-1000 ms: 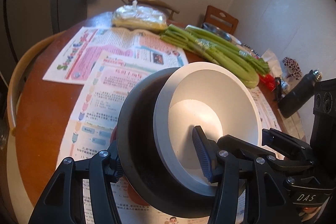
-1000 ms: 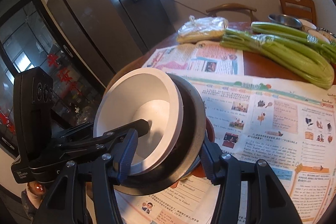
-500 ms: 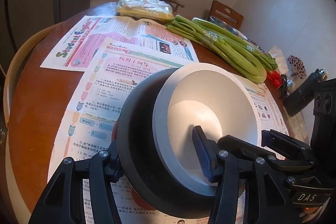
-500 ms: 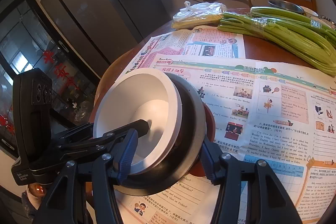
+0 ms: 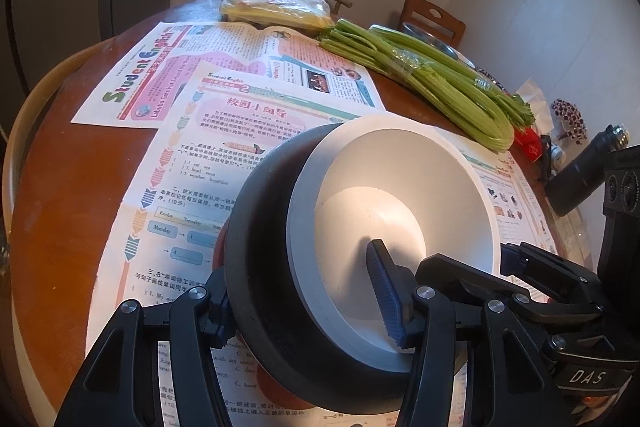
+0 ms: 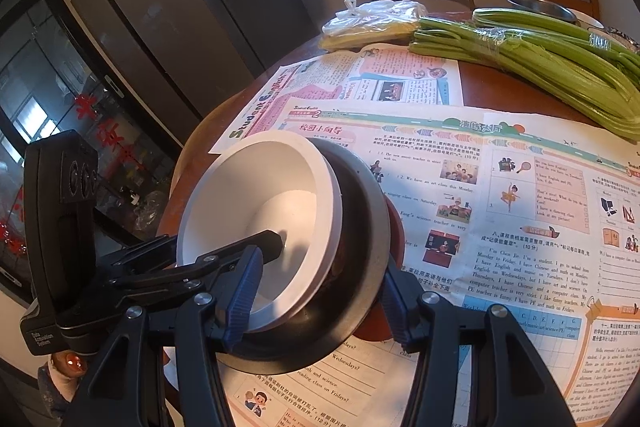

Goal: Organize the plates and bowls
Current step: 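Lower the bowl stack onto the steel pan and open the left gripper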

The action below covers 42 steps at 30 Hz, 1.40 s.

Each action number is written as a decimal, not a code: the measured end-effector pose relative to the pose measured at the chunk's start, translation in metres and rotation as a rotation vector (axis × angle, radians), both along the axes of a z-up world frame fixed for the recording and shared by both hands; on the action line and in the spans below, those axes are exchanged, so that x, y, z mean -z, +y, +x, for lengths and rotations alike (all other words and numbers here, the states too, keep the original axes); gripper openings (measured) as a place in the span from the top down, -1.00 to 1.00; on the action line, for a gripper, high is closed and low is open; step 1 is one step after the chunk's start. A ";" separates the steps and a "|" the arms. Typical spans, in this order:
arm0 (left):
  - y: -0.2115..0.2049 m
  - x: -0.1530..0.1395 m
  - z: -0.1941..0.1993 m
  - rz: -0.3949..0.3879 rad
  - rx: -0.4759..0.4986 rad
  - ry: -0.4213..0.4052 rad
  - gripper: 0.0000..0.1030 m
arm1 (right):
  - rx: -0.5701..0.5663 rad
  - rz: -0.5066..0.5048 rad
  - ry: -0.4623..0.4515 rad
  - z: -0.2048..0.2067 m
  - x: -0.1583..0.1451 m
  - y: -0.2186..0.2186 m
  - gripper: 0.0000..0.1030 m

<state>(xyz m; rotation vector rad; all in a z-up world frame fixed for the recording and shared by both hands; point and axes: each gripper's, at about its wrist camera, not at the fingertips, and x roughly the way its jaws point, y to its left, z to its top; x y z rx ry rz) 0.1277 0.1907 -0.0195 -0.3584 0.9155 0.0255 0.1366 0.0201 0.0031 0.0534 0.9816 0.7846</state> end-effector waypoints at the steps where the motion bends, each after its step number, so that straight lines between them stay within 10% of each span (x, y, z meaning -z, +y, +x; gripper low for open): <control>1: 0.000 0.000 0.000 0.001 -0.002 -0.002 -0.11 | -0.001 -0.003 -0.001 0.000 0.001 0.000 -0.10; 17: 0.005 -0.012 -0.011 0.025 -0.036 -0.026 -0.12 | 0.033 -0.054 -0.071 -0.002 -0.003 0.002 -0.10; 32: -0.031 -0.061 -0.087 0.253 -0.155 -0.199 -0.29 | 0.083 -0.063 -0.300 -0.058 -0.045 -0.028 -0.14; 42: -0.065 -0.049 -0.128 0.196 -0.187 -0.191 -0.43 | 0.096 -0.074 -0.394 -0.112 -0.053 -0.068 -0.24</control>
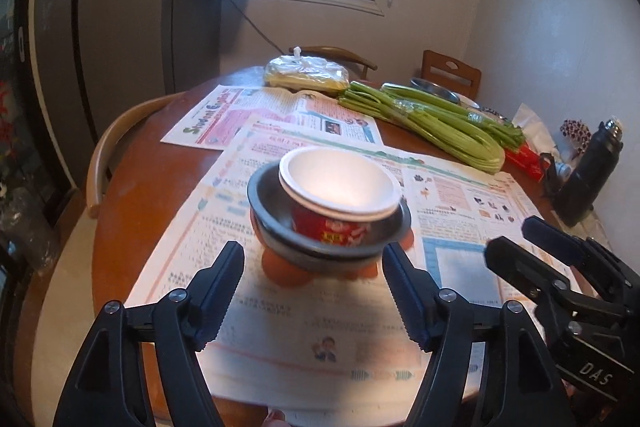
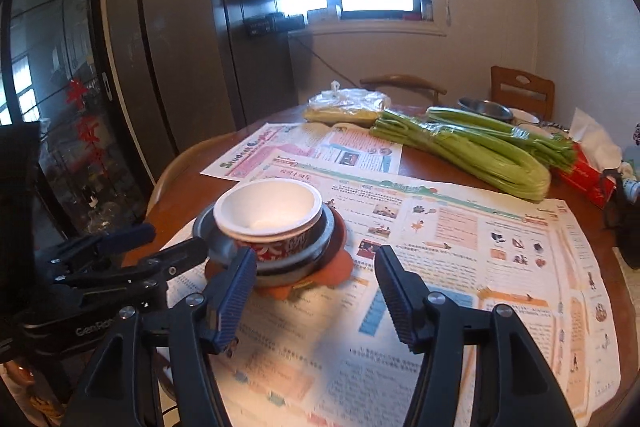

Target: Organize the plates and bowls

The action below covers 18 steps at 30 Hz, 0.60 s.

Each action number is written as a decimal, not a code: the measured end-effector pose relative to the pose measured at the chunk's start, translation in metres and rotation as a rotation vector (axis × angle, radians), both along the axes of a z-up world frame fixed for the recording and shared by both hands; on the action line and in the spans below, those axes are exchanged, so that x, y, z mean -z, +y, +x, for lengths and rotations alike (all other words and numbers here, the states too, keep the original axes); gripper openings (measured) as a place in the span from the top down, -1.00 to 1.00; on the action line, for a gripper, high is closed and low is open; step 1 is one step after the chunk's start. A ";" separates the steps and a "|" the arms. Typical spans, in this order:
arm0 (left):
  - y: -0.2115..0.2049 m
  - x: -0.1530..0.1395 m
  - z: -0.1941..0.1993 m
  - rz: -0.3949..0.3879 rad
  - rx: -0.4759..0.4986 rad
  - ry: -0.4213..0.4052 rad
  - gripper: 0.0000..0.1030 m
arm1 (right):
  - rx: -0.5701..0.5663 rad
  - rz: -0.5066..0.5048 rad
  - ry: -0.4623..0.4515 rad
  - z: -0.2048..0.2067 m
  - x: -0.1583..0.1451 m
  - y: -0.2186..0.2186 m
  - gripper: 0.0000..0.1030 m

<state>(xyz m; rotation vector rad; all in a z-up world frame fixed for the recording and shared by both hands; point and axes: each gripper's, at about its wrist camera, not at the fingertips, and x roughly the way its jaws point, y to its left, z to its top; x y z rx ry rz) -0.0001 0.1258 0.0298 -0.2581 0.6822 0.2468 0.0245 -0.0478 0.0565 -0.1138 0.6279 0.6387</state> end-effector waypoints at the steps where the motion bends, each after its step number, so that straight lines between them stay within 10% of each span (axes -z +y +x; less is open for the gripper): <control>1: -0.004 0.002 -0.004 0.019 -0.014 0.007 -0.43 | 0.004 0.005 0.001 -0.004 0.000 -0.004 -0.24; 18: -0.027 0.031 -0.034 0.072 0.015 0.046 -0.44 | 0.070 -0.042 0.055 -0.048 0.040 -0.034 -0.26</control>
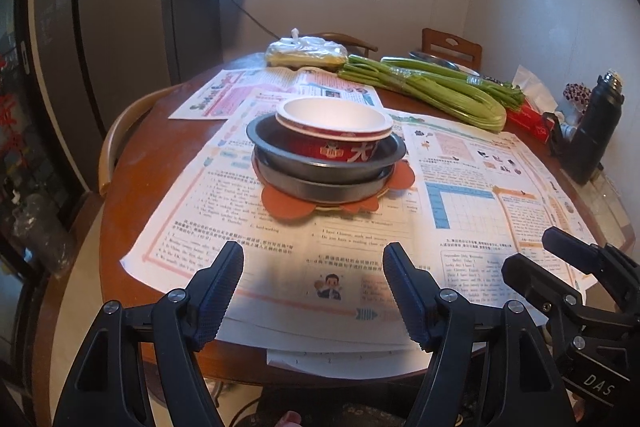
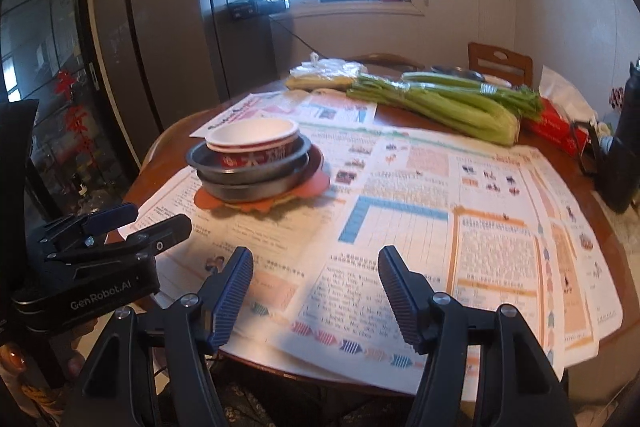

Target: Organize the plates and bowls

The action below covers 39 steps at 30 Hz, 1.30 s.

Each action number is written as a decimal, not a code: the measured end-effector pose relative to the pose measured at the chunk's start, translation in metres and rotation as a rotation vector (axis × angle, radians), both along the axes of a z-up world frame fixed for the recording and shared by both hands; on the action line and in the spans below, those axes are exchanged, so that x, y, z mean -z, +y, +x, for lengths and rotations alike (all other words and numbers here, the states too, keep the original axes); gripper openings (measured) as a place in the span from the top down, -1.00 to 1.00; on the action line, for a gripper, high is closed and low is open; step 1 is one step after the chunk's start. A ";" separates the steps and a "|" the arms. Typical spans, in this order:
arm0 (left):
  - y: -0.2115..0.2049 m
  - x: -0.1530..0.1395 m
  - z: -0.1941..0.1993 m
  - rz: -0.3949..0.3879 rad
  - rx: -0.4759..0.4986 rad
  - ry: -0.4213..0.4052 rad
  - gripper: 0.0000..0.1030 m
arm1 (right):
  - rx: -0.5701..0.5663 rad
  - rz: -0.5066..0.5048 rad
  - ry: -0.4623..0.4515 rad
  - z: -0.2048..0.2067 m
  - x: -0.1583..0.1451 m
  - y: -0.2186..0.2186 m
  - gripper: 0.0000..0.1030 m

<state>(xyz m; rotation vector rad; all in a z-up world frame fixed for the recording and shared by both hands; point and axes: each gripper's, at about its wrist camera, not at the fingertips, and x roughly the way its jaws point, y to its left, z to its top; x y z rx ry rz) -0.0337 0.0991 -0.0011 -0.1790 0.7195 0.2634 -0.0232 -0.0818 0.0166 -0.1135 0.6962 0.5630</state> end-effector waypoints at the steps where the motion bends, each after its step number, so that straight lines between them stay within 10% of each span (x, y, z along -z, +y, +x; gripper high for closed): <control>1: 0.000 0.001 -0.001 0.004 0.001 0.001 -0.44 | 0.004 -0.005 0.000 -0.001 0.000 0.000 -0.26; 39: -0.008 0.006 -0.007 0.009 0.042 0.023 -0.44 | 0.058 -0.032 0.063 -0.009 0.012 -0.003 -0.26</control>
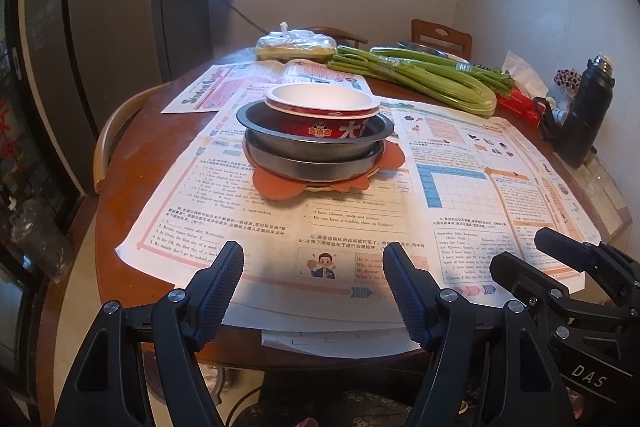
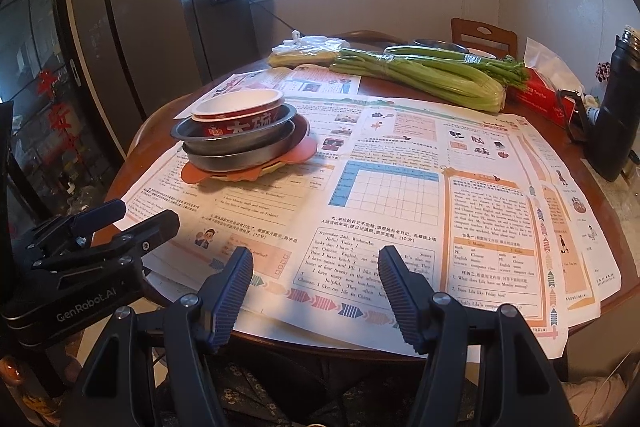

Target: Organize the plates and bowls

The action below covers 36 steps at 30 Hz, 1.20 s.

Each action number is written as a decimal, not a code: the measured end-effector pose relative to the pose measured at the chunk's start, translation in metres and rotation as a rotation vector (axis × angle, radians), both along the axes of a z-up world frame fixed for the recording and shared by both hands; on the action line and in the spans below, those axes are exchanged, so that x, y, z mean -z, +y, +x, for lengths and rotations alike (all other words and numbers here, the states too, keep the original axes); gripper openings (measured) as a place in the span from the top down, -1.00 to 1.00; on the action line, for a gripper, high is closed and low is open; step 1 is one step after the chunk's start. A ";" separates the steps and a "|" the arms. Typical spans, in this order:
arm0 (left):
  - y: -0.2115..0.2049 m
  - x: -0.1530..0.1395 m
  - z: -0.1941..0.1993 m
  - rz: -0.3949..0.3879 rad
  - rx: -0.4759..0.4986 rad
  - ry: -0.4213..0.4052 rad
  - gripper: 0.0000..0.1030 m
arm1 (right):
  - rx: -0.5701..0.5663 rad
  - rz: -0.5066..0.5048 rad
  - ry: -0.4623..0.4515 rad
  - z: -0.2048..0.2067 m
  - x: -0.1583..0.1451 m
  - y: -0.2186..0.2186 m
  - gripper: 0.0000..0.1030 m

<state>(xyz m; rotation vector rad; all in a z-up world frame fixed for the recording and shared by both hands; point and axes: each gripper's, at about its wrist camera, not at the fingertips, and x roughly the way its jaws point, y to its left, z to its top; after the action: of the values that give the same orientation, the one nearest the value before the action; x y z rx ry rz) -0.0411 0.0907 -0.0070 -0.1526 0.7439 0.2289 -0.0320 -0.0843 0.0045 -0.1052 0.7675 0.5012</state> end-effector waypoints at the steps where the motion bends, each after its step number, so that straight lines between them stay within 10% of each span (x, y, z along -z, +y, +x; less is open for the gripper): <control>1: 0.000 0.000 0.000 0.000 -0.001 0.002 -0.44 | -0.001 0.000 0.000 0.000 0.000 0.000 -0.26; 36: 0.003 0.005 0.004 0.005 -0.006 0.016 -0.44 | -0.016 -0.027 -0.005 0.000 0.002 0.006 -0.26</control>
<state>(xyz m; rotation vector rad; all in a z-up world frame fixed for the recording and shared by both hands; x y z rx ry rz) -0.0374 0.0937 -0.0117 -0.1483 0.7592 0.2383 -0.0318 -0.0779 0.0022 -0.1372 0.7686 0.5055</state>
